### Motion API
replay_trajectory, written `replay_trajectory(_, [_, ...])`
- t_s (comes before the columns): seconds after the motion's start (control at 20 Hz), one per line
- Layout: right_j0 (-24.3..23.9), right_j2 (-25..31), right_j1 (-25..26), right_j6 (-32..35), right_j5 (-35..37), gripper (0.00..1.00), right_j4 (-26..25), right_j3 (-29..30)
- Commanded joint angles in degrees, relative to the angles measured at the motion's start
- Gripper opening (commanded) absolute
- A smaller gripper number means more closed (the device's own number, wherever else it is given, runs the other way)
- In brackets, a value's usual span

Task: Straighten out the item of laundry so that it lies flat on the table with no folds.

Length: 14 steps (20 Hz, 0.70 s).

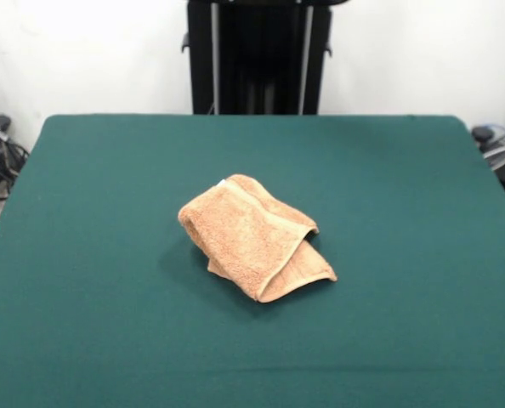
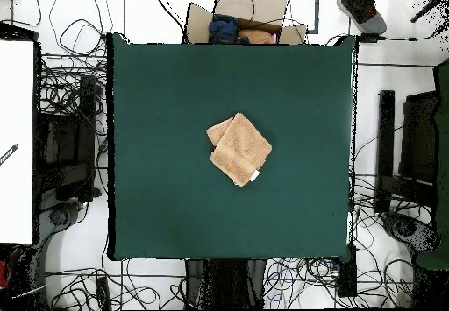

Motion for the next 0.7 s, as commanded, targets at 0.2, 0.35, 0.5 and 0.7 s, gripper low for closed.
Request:
replay_trajectory(0.2, [-3.7, 16.1, 3.1, 15.4, -12.7, 1.00, 3.9, 14.4])
replay_trajectory(0.35, [-4.9, 19.6, 4.3, 16.7, -18.3, 1.00, 4.2, 16.0])
replay_trajectory(0.5, [-6.0, 22.2, 6.4, 18.0, -23.0, 1.00, 3.8, 16.6])
replay_trajectory(0.7, [-3.3, 21.4, 11.1, 21.4, -24.1, 1.00, 5.6, 13.2])
